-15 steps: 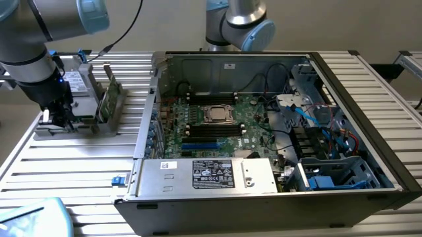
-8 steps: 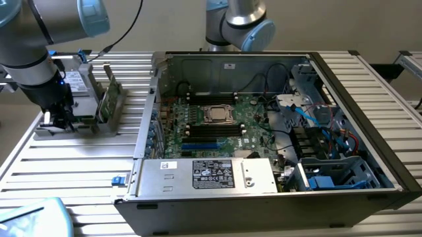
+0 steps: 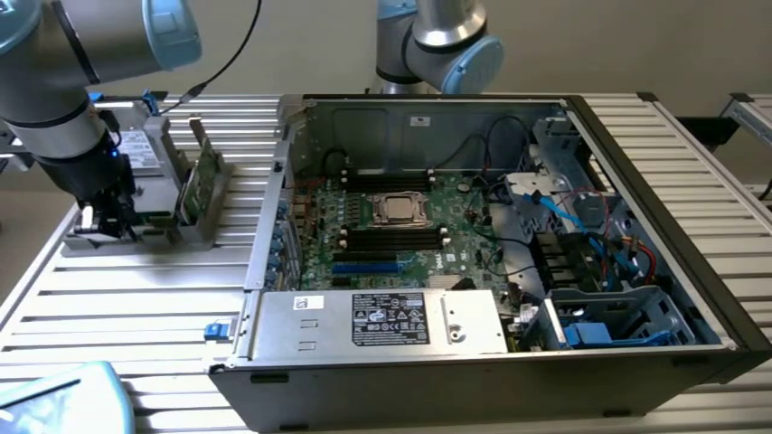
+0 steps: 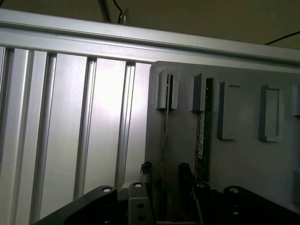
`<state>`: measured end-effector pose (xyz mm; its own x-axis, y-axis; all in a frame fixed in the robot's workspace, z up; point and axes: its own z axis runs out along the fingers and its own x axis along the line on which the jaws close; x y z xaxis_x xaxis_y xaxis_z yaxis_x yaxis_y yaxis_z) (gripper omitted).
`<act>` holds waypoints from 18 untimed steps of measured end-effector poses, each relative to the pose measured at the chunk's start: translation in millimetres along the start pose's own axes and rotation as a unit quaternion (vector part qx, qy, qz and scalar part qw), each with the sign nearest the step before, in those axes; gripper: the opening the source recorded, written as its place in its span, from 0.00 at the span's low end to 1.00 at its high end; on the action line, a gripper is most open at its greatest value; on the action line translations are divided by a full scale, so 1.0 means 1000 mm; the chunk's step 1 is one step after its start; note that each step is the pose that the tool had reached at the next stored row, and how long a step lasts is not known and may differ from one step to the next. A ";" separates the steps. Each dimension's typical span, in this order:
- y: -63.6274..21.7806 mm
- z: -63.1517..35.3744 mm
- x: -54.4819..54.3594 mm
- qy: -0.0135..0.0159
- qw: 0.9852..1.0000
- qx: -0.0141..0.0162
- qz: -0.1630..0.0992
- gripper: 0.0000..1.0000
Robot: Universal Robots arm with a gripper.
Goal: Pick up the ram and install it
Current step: 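Pick up the ram and move it above insertion slot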
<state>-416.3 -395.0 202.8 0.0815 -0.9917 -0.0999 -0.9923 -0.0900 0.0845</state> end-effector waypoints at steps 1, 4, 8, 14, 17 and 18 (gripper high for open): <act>0.0000 0.0000 0.000 0.000 1.000 0.000 0.000 0.37; -0.0001 0.0012 0.000 0.000 1.000 0.000 0.000 0.37; 0.0000 0.0028 0.000 0.000 1.000 0.000 0.000 0.37; -0.0001 0.0036 0.000 0.000 1.000 0.000 0.000 0.37; -0.0001 0.0039 0.000 -0.001 1.000 0.000 0.000 0.37; 0.0001 0.0039 0.000 -0.001 1.000 0.000 0.000 0.37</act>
<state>-416.7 -394.6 198.9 0.0811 -0.9914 -0.1023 -0.9924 -0.0899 0.0842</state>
